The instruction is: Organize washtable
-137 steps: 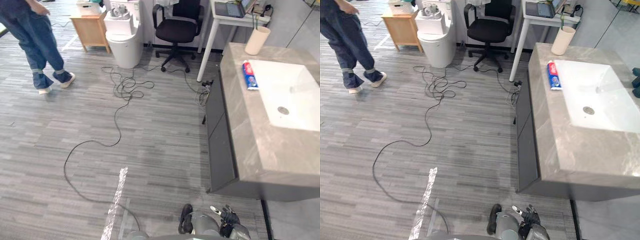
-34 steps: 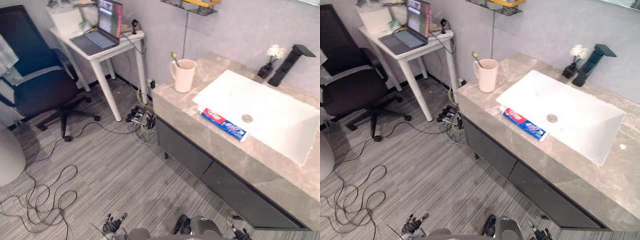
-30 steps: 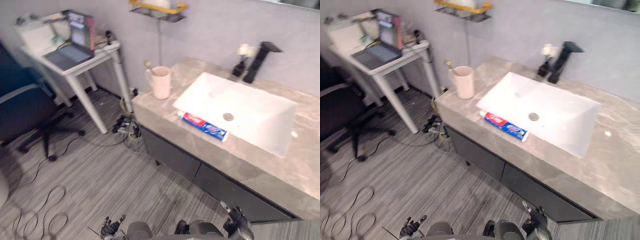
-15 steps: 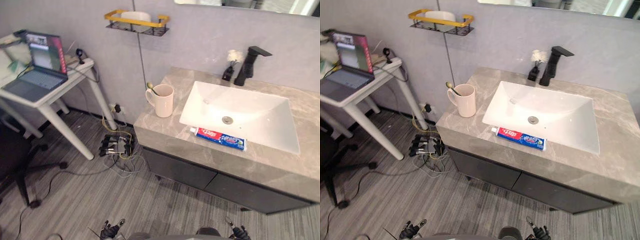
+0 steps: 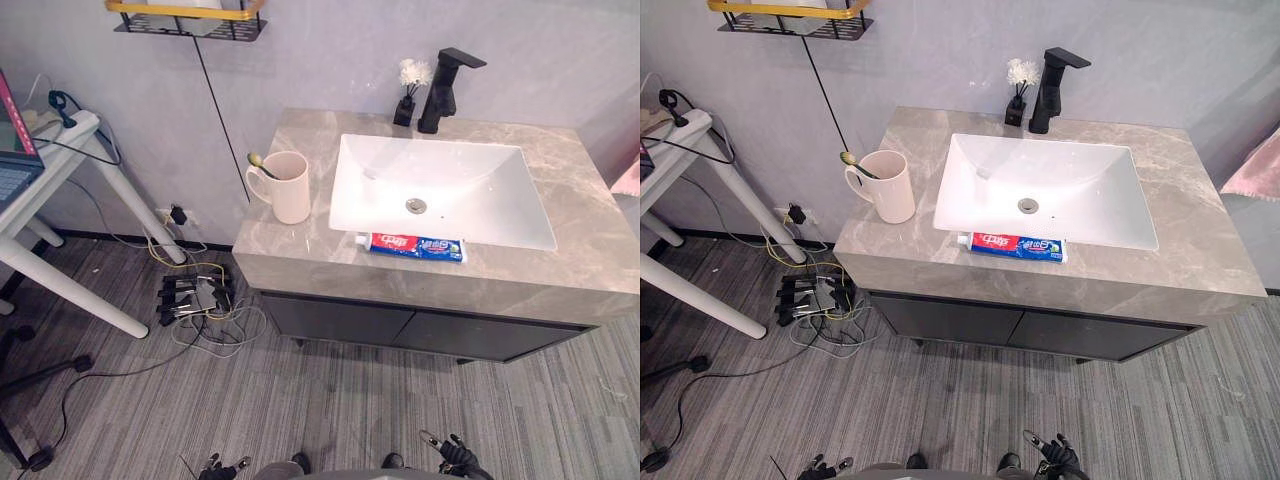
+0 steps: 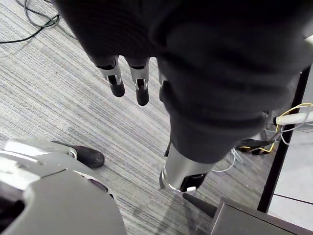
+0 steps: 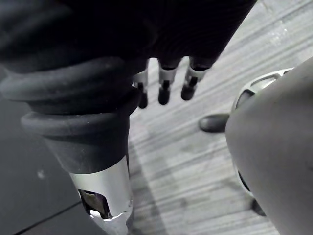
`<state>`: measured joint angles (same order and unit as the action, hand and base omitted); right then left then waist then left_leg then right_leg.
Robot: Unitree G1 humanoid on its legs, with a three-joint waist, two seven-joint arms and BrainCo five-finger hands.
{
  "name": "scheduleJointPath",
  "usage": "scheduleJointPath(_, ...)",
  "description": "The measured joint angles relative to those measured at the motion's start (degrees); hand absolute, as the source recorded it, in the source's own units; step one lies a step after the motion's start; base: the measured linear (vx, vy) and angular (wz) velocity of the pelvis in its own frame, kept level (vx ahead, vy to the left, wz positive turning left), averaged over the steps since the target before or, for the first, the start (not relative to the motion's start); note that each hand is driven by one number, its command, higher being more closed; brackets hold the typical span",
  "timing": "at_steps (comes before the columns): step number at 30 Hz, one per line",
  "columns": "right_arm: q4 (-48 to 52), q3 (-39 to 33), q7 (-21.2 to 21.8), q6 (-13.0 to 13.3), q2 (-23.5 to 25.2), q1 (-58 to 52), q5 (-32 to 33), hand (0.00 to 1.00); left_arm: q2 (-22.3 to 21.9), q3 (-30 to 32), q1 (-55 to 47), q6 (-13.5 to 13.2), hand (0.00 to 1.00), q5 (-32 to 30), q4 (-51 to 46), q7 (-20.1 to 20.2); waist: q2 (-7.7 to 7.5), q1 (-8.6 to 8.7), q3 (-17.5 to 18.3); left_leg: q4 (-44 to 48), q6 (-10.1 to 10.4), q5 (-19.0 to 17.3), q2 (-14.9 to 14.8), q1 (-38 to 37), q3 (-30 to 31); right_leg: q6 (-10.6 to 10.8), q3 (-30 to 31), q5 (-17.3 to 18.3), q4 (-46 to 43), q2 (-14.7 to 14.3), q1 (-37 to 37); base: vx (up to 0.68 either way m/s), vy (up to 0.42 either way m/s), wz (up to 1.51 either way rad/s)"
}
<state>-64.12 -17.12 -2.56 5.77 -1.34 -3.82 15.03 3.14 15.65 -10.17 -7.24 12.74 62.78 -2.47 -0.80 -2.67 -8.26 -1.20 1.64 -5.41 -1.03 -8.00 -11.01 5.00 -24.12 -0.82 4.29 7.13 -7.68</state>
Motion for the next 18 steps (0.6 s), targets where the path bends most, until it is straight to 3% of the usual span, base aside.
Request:
scheduleJointPath(8, 0.0, -0.1, 0.0, 0.0, 0.0, -0.2, 0.3, 0.0, 0.0, 0.3, 0.0, 0.1, 0.0, 0.1, -0.1, 0.0, -0.13, -0.3, -0.1, 0.2, 0.0, 0.0, 0.0, 0.7, 0.7, 0.0, -0.7, 0.0, 0.0, 0.0, 0.2, 0.0, 0.0, 0.04)
scheduleJointPath(12, 1.6, -0.4, -0.1, 0.0, 0.6, 0.3, 3.6, 0.0, 0.4, 2.3, 0.1, 0.4, 0.0, 0.1, -0.3, 0.0, -1.19, -1.34, -0.5, 0.3, 0.0, 0.0, 0.0, 1.4, 0.7, 0.0, -0.6, 0.0, -0.1, 0.0, 1.0, 0.0, -0.001, -0.02)
scheduleJointPath(15, 12.5, -1.6, -0.4, 0.4, 1.1, -0.5, 8.3, 0.0, 0.5, 5.4, -0.6, 1.5, 0.0, 0.2, -0.3, -0.1, -2.71, -1.39, -0.7, 0.3, -0.3, -0.3, -0.2, 1.3, -1.4, -0.4, 2.0, -0.6, -0.1, -0.1, 2.4, -0.04, 0.015, -0.41)
scheduleJointPath(18, 24.0, -7.7, -1.0, 2.7, 0.3, -0.1, 12.0, 0.0, 0.8, 7.2, -1.2, 1.8, 0.0, 0.2, -0.4, 0.0, -3.94, -1.32, -0.5, 2.1, -0.8, -2.0, -0.1, 1.2, -4.0, -0.2, 4.9, -1.3, -0.2, 0.0, 3.0, -0.01, 0.039, -0.5)
